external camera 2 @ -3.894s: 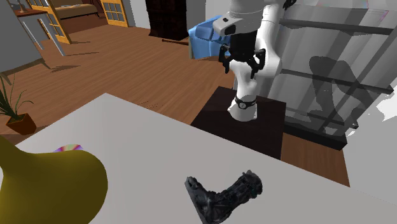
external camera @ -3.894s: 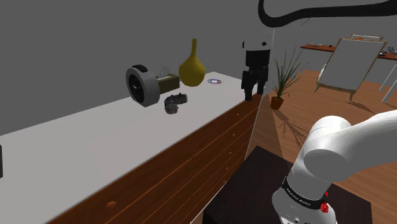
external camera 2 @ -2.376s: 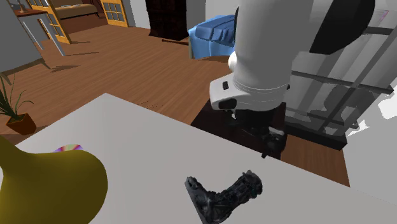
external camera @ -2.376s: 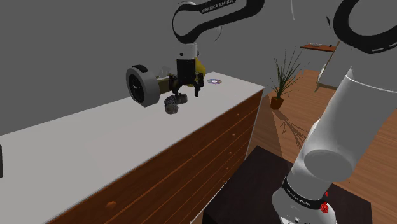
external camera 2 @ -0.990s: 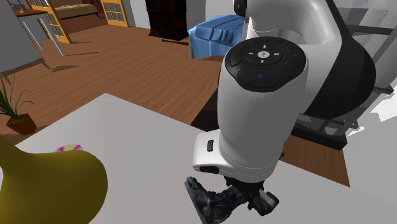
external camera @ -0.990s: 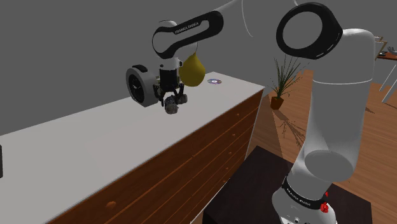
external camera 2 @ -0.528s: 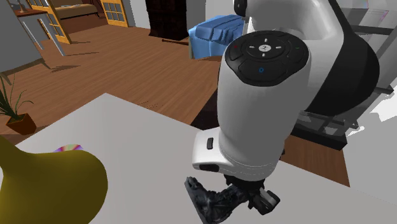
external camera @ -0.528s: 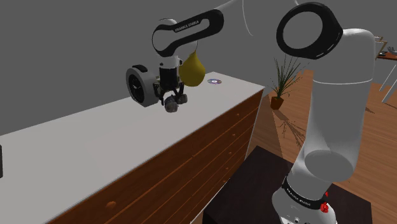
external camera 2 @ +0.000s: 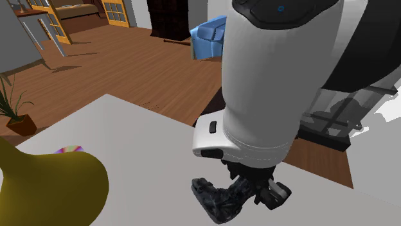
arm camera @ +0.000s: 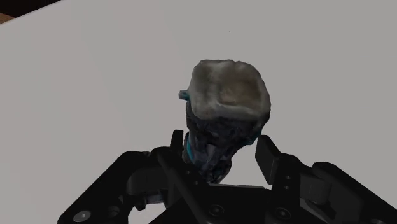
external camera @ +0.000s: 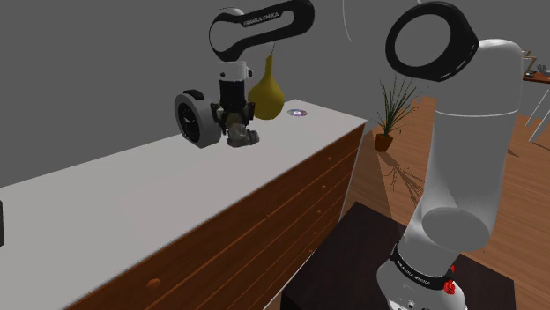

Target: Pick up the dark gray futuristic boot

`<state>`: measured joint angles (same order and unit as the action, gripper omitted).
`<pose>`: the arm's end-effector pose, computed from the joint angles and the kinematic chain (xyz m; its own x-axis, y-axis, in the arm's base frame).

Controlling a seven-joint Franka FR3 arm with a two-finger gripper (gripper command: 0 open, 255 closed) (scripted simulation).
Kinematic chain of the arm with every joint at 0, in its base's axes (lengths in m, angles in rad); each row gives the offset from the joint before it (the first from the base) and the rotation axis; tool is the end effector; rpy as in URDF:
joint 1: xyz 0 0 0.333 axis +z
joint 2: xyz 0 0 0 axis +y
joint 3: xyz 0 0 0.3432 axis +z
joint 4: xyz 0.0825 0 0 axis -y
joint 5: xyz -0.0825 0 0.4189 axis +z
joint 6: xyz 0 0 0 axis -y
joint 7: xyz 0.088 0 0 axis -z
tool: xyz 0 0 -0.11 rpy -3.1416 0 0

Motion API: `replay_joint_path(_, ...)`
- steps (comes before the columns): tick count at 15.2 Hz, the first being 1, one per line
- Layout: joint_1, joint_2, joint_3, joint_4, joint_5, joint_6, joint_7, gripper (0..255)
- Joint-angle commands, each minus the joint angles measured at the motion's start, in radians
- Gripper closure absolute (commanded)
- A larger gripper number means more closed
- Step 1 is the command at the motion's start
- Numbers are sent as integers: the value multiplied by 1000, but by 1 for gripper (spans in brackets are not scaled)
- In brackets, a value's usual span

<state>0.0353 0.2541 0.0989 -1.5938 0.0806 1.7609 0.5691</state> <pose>0.6634 0.0909 0.4932 0.8917 -0.4341 -0.1281 -0.4420 -0.8962 -0.0394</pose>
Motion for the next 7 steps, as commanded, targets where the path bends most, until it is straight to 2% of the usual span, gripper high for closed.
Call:
replay_joint_path(1,1,-5,1,21,0,-26,4,255)
replay_joint_path(7,1,-6,1,75,0,-81,8,255)
